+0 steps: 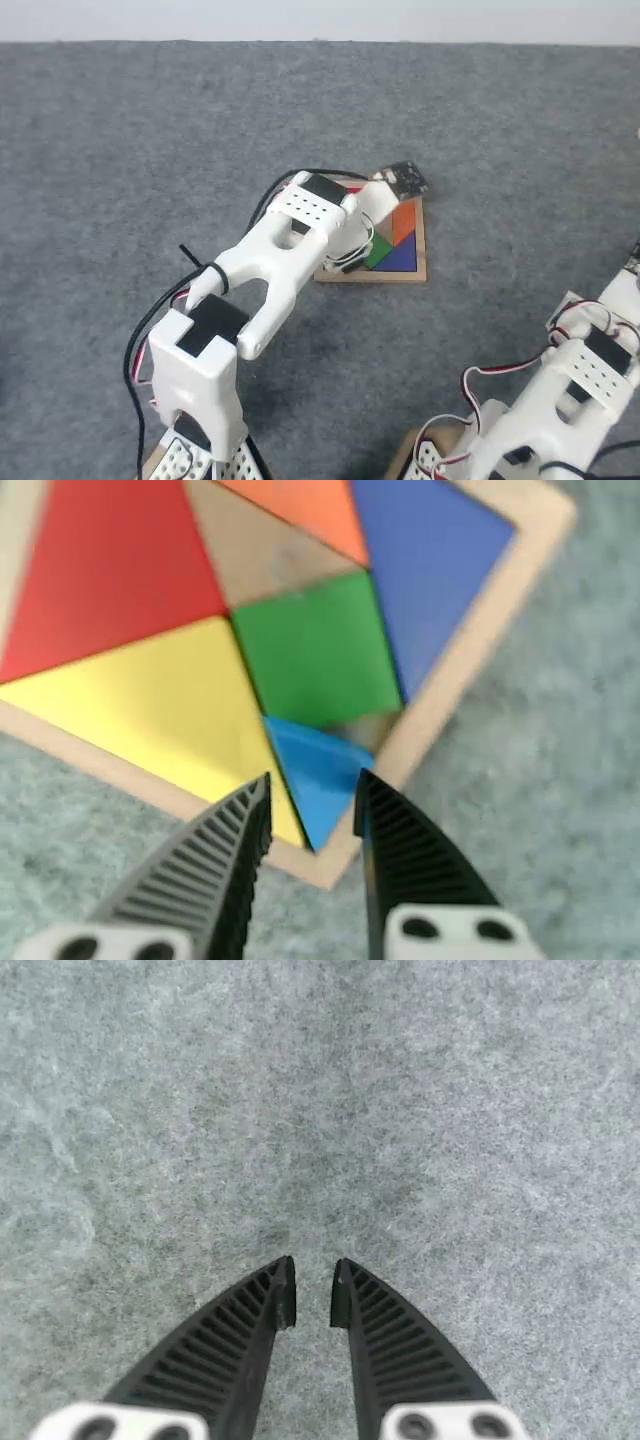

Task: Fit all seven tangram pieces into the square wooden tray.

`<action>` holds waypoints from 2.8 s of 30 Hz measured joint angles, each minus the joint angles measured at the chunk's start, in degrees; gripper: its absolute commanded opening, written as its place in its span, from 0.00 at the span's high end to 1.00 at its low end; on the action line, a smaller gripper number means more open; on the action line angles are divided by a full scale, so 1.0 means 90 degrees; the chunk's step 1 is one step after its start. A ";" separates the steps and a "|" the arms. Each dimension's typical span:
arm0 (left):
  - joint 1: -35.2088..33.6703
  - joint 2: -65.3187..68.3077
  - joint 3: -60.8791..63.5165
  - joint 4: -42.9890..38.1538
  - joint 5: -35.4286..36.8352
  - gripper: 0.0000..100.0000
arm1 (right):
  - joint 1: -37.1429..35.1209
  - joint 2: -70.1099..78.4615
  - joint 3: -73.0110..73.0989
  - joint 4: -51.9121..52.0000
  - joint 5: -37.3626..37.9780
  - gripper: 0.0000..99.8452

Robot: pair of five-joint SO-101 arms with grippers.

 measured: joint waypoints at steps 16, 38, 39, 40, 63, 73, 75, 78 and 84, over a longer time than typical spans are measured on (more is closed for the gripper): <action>0.0020 0.0283 -0.0059 -0.0479 0.0195 0.99 | -0.0010 0.0000 0.0000 0.0000 0.0000 0.92; 0.0000 -0.0371 -0.0059 -0.0342 0.0078 0.99 | -0.0010 0.0000 0.0000 0.0000 0.0000 0.92; 0.0000 -0.0274 -0.0059 -0.0440 0.0078 0.99 | -0.0010 0.0000 0.0000 0.0000 0.0000 0.92; -0.0010 -0.0205 -0.0059 -0.0518 0.0078 0.99 | -0.0010 0.0000 0.0000 0.0000 0.0000 0.92; 0.0059 -0.0166 -0.0010 -0.0947 0.0215 0.88 | -0.0010 0.0000 0.0000 0.0000 0.0000 0.92; -0.0117 -0.1553 0.0840 -0.0967 0.0234 0.88 | -0.0010 0.0000 0.0000 0.0000 0.0000 0.92; -0.0264 -0.1553 0.0850 -0.0967 0.0234 0.88 | -0.0010 0.0000 0.0000 0.0000 0.0000 0.92; -0.0410 -0.1563 0.0977 -0.0967 0.0234 0.88 | -0.0010 0.0000 0.0000 0.0000 0.0000 0.92; -0.0303 -0.1563 0.1768 -0.1397 0.0234 0.88 | -0.0010 0.0000 0.0000 0.0000 0.0000 0.92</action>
